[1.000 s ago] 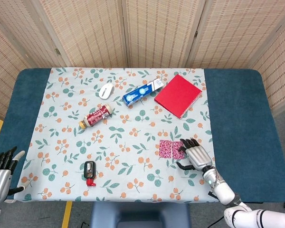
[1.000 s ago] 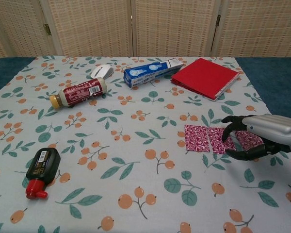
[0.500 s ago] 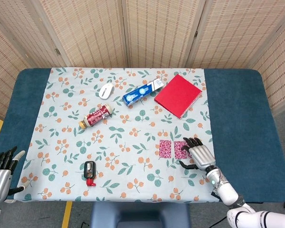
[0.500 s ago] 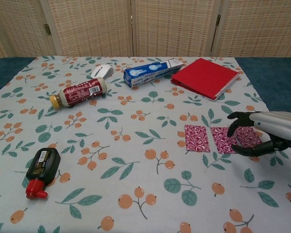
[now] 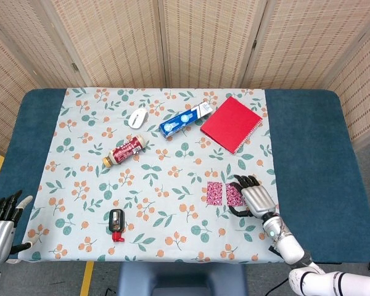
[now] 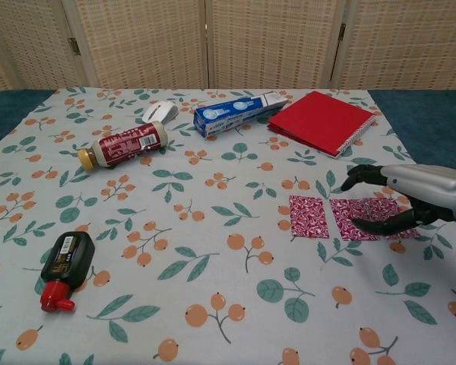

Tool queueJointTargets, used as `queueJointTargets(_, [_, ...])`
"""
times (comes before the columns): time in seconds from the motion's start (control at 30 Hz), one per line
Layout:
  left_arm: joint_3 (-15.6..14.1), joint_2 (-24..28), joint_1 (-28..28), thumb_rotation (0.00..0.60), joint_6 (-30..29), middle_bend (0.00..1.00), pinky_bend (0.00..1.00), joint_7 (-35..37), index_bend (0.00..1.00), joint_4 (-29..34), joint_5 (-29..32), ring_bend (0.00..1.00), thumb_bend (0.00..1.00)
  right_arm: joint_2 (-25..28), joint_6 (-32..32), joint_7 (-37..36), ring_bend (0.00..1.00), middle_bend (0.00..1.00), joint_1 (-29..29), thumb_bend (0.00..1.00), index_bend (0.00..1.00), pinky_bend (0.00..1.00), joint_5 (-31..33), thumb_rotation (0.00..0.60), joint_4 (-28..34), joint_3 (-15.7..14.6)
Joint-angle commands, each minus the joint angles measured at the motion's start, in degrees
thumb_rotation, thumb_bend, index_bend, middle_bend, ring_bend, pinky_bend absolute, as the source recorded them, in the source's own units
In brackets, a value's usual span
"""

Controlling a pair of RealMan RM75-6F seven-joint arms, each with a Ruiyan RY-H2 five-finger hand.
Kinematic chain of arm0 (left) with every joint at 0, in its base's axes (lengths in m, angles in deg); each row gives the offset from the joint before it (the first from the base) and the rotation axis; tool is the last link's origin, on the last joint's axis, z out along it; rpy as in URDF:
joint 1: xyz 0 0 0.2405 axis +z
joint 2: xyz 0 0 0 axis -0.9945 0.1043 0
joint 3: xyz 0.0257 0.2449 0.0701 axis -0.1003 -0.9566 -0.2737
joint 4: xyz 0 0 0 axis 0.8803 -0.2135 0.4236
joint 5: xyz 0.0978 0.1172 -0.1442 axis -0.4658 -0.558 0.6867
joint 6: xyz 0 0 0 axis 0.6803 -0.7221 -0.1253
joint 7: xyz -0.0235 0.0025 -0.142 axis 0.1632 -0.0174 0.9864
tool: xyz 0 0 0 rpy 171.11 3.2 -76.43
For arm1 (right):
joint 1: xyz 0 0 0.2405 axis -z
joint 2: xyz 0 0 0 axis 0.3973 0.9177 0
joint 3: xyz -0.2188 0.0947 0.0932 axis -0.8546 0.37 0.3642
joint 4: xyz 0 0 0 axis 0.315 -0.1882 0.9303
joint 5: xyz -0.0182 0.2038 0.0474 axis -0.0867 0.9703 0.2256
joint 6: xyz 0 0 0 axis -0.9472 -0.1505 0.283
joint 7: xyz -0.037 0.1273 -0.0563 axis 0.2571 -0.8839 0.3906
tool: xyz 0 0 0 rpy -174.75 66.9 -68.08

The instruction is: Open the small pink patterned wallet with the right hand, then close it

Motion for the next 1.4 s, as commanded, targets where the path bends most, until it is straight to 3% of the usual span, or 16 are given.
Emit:
queueJointTargets(0.03, [0.0, 0.0, 0.0, 0.600, 0.0, 0.00, 0.00, 0.1, 0.14, -0.1, 0.0, 0.06, 0.21, -0.6, -0.3, 2.0, 0.00, 0.05, -0.8, 0.41, 0.10, 0.00, 2.3, 0.350, 0.8, 0.5])
queueJointTargets(0.63, [-0.2, -0.4, 0.1, 0.600, -0.1, 0.00, 0.00, 1.3, 0.15, -1.3, -0.3, 0.06, 0.21, -4.4, 0.7, 11.3, 0.00, 0.03, -5.4, 0.40, 0.08, 0.00, 15.1, 0.356, 2.7, 2.0])
queueJointTargets(1.4, [-0.4, -0.9, 0.2, 0.600, 0.3, 0.00, 0.00, 2.7, 0.15, -2.8, -0.2, 0.06, 0.21, -8.4, 3.0, 14.9, 0.00, 0.03, -8.3, 0.40, 0.08, 0.00, 19.8, 0.358, 0.5, 1.3])
